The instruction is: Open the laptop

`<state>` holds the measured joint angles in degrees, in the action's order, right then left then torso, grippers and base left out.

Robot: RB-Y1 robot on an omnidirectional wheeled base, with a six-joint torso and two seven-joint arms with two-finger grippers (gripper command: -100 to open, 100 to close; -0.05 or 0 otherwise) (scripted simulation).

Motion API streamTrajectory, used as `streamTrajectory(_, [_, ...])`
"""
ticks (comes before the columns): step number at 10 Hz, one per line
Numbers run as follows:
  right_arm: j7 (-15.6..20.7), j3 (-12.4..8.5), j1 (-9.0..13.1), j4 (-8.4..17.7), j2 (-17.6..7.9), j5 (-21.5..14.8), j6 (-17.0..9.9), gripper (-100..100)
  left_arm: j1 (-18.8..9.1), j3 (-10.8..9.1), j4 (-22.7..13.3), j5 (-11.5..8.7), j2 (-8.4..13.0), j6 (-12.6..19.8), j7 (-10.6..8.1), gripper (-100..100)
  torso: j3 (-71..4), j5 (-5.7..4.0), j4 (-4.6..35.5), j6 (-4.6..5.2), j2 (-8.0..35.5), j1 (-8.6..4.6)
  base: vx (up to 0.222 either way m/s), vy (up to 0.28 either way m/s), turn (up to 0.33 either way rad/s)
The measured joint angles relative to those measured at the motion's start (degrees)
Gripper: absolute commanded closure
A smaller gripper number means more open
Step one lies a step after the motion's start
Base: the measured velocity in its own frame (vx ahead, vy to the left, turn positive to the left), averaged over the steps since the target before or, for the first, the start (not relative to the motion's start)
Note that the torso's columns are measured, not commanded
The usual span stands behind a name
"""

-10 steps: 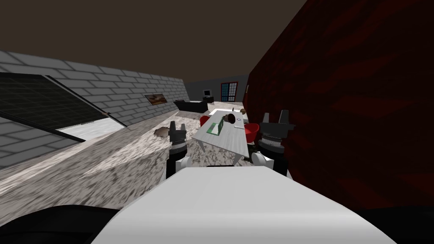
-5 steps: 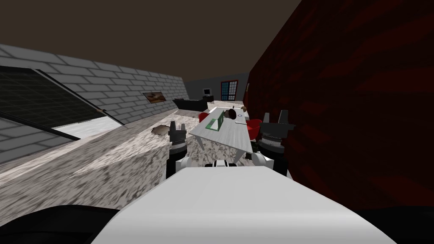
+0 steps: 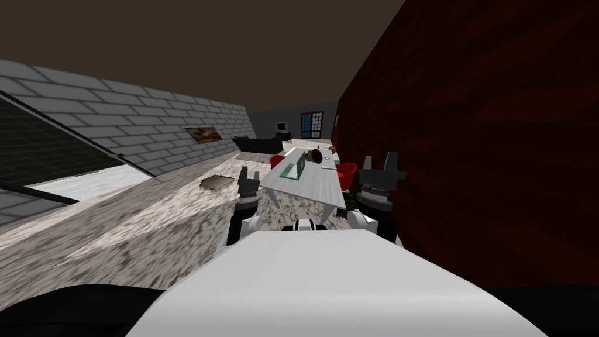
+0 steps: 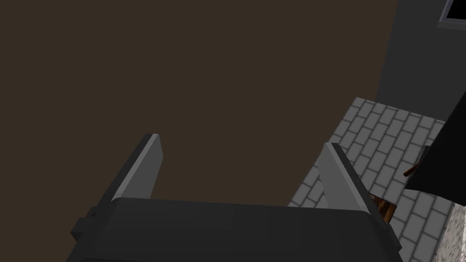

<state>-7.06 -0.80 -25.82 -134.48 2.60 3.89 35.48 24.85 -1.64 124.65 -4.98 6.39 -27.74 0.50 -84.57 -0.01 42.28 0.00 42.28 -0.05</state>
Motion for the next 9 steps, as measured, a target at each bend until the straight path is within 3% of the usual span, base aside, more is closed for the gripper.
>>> streamTrajectory(9, [0.00,0.00,0.00,0.00,0.00,0.00,0.00,0,-4.71,-1.05,-5.88,3.14,2.81,8.94,0.81,-100,0.00,0.01,0.01,-0.01,0.01,0.05,0.005,-0.024,-0.128])
